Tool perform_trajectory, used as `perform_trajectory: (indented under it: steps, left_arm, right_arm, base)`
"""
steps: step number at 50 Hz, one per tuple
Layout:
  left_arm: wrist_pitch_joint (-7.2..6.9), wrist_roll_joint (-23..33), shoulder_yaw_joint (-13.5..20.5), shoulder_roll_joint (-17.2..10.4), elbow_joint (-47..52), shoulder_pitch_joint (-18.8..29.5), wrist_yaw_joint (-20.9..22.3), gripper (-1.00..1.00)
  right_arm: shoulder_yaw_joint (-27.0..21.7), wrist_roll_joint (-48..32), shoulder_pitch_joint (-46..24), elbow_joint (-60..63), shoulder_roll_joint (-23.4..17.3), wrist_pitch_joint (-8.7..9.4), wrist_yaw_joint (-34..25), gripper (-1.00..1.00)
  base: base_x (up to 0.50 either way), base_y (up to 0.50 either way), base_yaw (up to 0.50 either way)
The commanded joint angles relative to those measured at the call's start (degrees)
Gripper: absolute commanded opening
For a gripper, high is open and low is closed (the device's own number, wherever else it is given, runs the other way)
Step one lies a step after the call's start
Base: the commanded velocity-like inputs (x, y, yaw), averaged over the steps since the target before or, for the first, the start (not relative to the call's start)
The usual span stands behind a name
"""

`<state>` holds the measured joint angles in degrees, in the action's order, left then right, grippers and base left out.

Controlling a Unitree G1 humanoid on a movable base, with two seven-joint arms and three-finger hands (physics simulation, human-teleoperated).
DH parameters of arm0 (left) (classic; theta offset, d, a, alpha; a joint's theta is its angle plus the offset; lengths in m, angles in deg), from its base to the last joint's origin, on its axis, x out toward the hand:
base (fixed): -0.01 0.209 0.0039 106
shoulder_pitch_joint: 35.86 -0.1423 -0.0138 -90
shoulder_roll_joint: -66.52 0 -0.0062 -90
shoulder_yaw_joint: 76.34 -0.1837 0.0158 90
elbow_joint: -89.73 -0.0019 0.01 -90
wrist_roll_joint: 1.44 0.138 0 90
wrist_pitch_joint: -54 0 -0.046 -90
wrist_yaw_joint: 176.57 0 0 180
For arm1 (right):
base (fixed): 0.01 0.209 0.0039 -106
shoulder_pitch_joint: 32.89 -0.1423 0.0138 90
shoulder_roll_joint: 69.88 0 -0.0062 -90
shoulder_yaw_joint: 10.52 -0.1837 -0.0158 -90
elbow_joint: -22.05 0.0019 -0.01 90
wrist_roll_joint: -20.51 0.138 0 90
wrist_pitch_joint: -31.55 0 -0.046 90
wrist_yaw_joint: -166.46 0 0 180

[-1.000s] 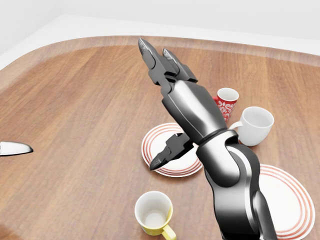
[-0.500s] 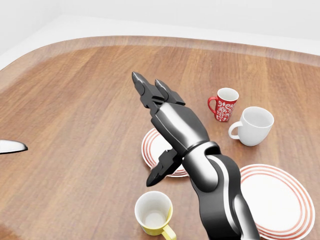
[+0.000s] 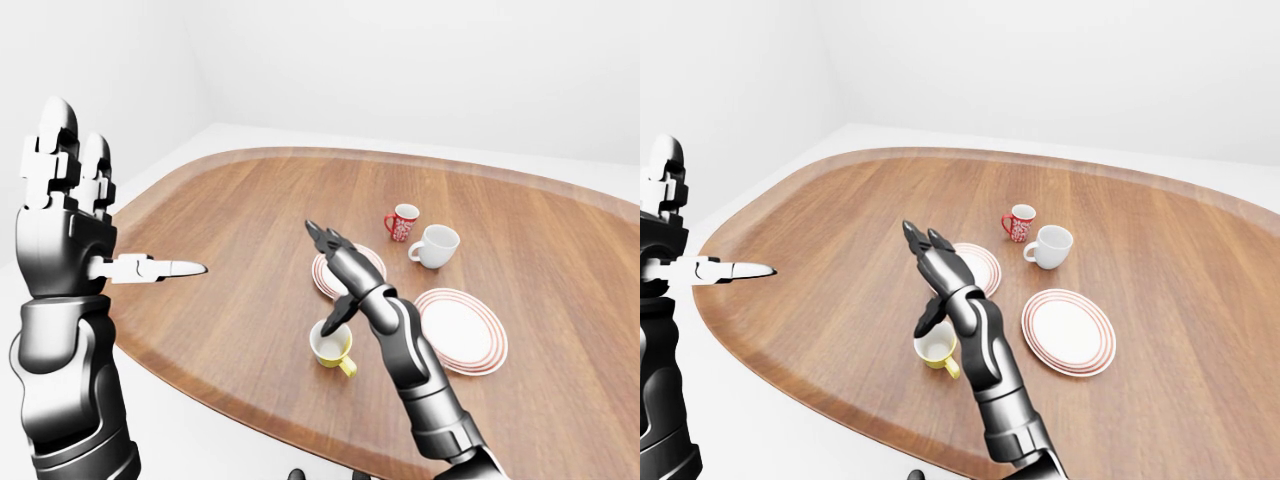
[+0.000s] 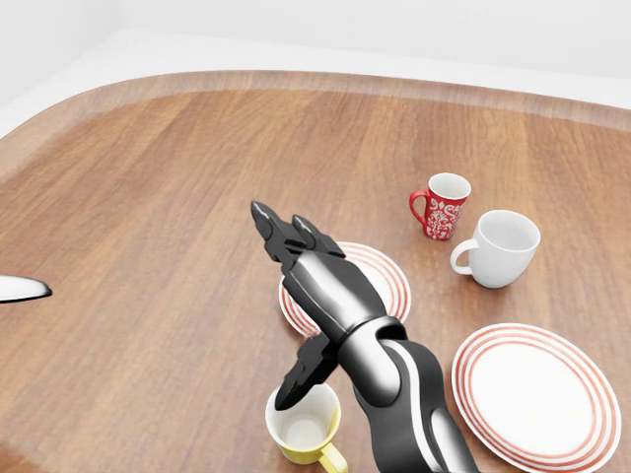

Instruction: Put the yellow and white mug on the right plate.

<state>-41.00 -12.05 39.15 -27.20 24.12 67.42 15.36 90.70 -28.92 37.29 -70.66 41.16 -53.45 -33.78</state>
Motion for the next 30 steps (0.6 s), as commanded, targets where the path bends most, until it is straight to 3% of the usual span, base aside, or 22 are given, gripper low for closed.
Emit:
perform_trajectory:
  steps: [1, 30]
  left_arm:
    - [0.00, -0.1, 0.0, 0.0, 0.3, 0.0, 0.0, 1.00]
    - [0.00, 0.2, -0.1, 0.2, 0.8, -0.4, 0.3, 1.00]
  right_arm:
    - [1.1, 0.0, 1.6, -4.6, 0.8, 0.00, 2.8, 1.00]
    - [1.4, -0.9, 3.0, -12.5, 0.8, 0.00, 8.3, 1.00]
  base:
    - [0.00, 0.00, 0.00]
    - [0.00, 0.00, 0.00]
